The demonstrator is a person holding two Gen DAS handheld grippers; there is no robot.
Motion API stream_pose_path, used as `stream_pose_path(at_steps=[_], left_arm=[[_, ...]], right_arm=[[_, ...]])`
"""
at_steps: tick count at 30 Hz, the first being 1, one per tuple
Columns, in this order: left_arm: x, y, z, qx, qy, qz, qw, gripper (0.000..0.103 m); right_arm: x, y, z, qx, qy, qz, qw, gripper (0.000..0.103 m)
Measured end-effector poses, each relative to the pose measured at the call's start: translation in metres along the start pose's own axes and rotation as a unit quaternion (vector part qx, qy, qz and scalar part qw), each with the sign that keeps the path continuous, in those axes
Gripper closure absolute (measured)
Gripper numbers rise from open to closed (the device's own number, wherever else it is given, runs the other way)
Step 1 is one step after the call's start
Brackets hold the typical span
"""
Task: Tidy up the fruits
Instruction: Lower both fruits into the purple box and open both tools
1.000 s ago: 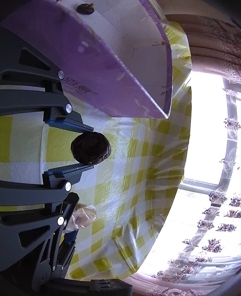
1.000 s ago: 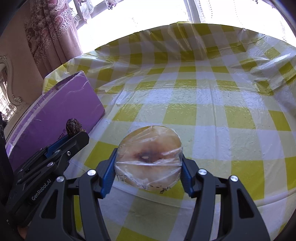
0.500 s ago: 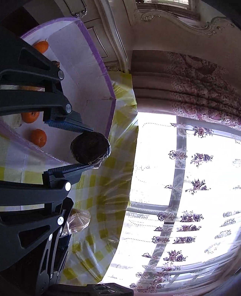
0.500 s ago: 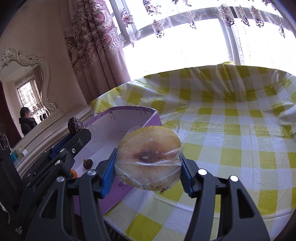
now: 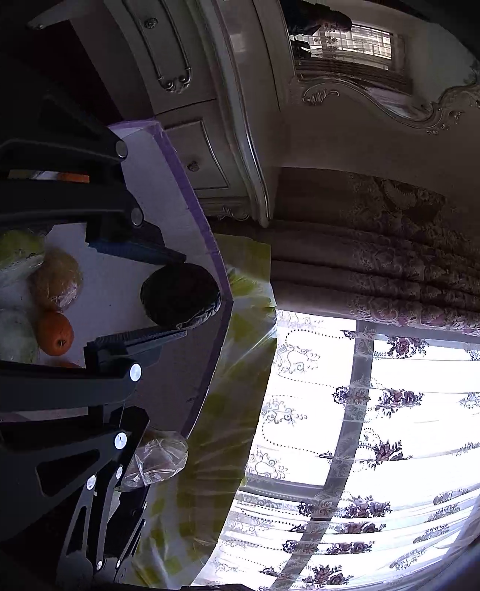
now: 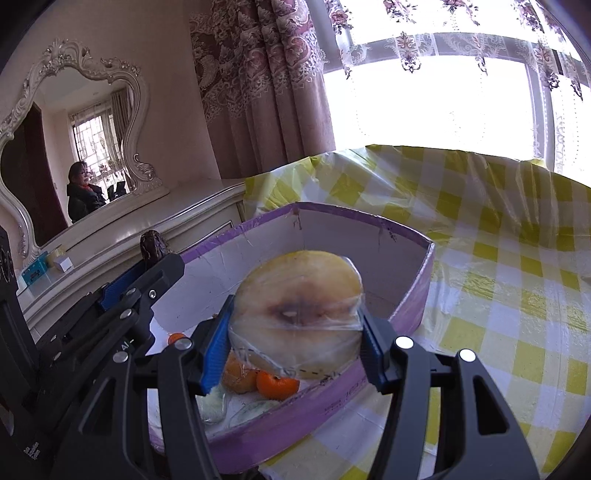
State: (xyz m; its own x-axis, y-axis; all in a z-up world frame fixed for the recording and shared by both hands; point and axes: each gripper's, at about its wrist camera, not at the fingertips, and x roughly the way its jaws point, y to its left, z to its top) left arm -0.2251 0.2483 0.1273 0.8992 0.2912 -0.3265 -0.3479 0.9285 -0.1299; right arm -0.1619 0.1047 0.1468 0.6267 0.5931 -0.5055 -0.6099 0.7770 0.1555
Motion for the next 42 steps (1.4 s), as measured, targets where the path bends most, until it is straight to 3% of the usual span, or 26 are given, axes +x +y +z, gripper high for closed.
stream_pose_path(at_steps=[13, 24, 25, 26, 27, 28, 29, 30, 34, 37, 38, 42], left_arm=[[0.033, 0.030, -0.020, -0.009, 0.076, 0.037, 0.9964, 0.072], [0.053, 0.046, -0.016, 0.018, 0.115, 0.088, 0.9892, 0.071], [0.056, 0.049, -0.015, 0.015, 0.128, 0.086, 0.9879, 0.069], [0.058, 0.051, -0.014, 0.017, 0.136, 0.083, 0.9871, 0.059], [0.058, 0.052, -0.013, 0.021, 0.135, 0.080, 0.9874, 0.043], [0.056, 0.053, -0.010, 0.021, 0.132, 0.068, 0.9887, 0.037], [0.054, 0.053, -0.007, 0.021, 0.127, 0.067, 0.9895, 0.019], [0.051, 0.054, -0.004, 0.019, 0.118, 0.071, 0.9902, 0.014], [0.047, 0.062, 0.005, 0.001, 0.122, 0.065, 0.9904, 0.014], [0.043, 0.067, 0.010, -0.006, 0.129, 0.080, 0.9884, 0.013], [0.041, 0.067, 0.012, 0.000, 0.130, 0.090, 0.9875, 0.009], [0.024, 0.056, 0.024, 0.032, 0.095, 0.122, 0.9875, 0.005]], right_arm=[[0.046, 0.032, 0.000, -0.052, 0.054, -0.028, 0.997, 0.043], [0.094, 0.027, -0.003, -0.095, 0.139, -0.090, 0.982, 0.042], [0.096, 0.027, -0.002, -0.094, 0.146, -0.089, 0.981, 0.041], [0.099, 0.028, -0.001, -0.098, 0.155, -0.089, 0.979, 0.029], [0.100, 0.029, 0.002, -0.104, 0.154, -0.089, 0.979, 0.020], [0.098, 0.030, 0.004, -0.108, 0.149, -0.095, 0.978, 0.017], [0.097, 0.030, 0.006, -0.112, 0.147, -0.101, 0.978, 0.009], [0.096, 0.029, 0.009, -0.114, 0.147, -0.103, 0.977, 0.005], [0.089, 0.021, 0.019, -0.095, 0.150, -0.098, 0.979, 0.002], [0.083, 0.019, 0.025, -0.085, 0.163, -0.093, 0.978, 0.002], [0.081, 0.019, 0.027, -0.080, 0.167, -0.093, 0.978, 0.002], [0.072, 0.024, 0.034, -0.050, 0.188, -0.082, 0.977, 0.002]])
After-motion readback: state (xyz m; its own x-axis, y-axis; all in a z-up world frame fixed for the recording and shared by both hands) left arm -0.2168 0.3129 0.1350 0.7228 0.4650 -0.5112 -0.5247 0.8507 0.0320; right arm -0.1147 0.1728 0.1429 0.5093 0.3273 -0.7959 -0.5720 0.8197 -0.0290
